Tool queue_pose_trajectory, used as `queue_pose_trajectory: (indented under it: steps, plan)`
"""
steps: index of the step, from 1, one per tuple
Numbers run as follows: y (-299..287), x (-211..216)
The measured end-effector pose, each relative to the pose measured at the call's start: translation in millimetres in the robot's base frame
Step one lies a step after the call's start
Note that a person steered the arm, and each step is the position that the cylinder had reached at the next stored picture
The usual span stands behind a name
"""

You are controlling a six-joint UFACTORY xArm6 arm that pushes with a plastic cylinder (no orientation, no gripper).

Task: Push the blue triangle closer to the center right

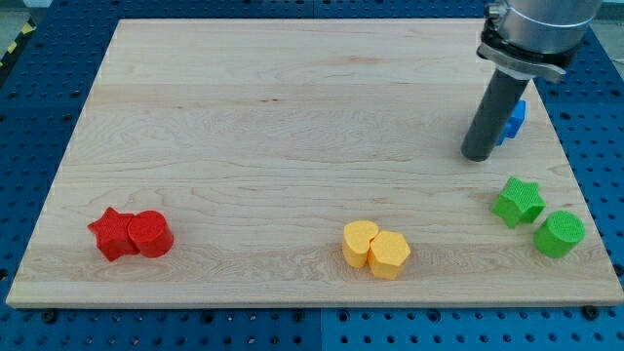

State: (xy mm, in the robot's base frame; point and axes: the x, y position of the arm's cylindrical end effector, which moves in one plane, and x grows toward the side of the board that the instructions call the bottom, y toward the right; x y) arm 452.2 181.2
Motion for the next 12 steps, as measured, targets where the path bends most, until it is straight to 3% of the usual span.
queue_pose_trajectory:
  steps: [4,6,9,12]
  plan:
    - [-49.3,-0.3]
    - [-51.9,-37.7]
    - [-21.4,-36.8]
    - [35.0,3.4]
